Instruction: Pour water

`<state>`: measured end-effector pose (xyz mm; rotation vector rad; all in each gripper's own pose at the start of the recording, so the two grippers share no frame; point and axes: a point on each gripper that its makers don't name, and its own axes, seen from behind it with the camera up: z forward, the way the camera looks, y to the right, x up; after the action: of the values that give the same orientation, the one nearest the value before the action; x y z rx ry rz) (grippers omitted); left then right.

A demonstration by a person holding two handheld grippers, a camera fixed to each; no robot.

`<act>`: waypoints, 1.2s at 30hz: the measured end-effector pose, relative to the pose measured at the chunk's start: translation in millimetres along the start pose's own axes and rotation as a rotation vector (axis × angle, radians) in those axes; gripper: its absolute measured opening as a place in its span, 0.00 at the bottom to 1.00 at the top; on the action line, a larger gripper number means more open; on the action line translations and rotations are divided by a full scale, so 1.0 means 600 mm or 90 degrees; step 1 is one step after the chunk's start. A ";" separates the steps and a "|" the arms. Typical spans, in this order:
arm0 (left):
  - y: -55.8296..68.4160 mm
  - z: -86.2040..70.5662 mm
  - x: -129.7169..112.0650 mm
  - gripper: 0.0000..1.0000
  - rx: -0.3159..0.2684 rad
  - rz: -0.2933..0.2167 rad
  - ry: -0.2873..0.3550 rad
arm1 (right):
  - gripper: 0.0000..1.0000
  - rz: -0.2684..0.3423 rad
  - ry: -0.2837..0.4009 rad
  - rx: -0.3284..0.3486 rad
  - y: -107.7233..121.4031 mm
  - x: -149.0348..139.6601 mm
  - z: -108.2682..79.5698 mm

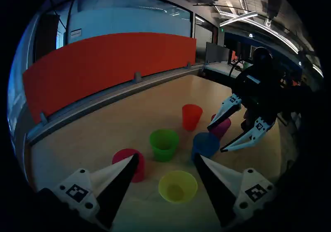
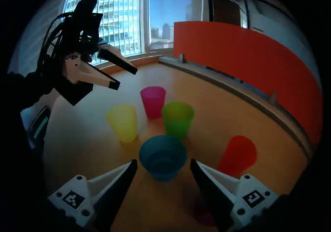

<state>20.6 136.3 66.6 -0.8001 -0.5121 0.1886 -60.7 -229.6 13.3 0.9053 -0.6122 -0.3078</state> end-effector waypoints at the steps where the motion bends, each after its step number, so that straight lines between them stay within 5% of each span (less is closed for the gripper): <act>1: 0.000 0.000 0.000 0.99 0.000 0.000 0.000 | 0.99 0.000 -0.002 -0.001 0.000 -0.001 0.003; 20: -0.007 0.004 -0.007 0.99 -0.001 -0.010 0.001 | 0.99 0.003 -0.020 0.008 -0.009 -0.005 0.059; 36: -0.007 0.004 -0.008 0.99 -0.001 -0.006 0.000 | 0.91 -0.002 -0.022 -0.001 -0.007 -0.008 0.066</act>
<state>14.8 133.5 69.3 -0.7991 -0.5154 0.1791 -88.5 -255.0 26.5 0.9011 -0.6426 -0.3279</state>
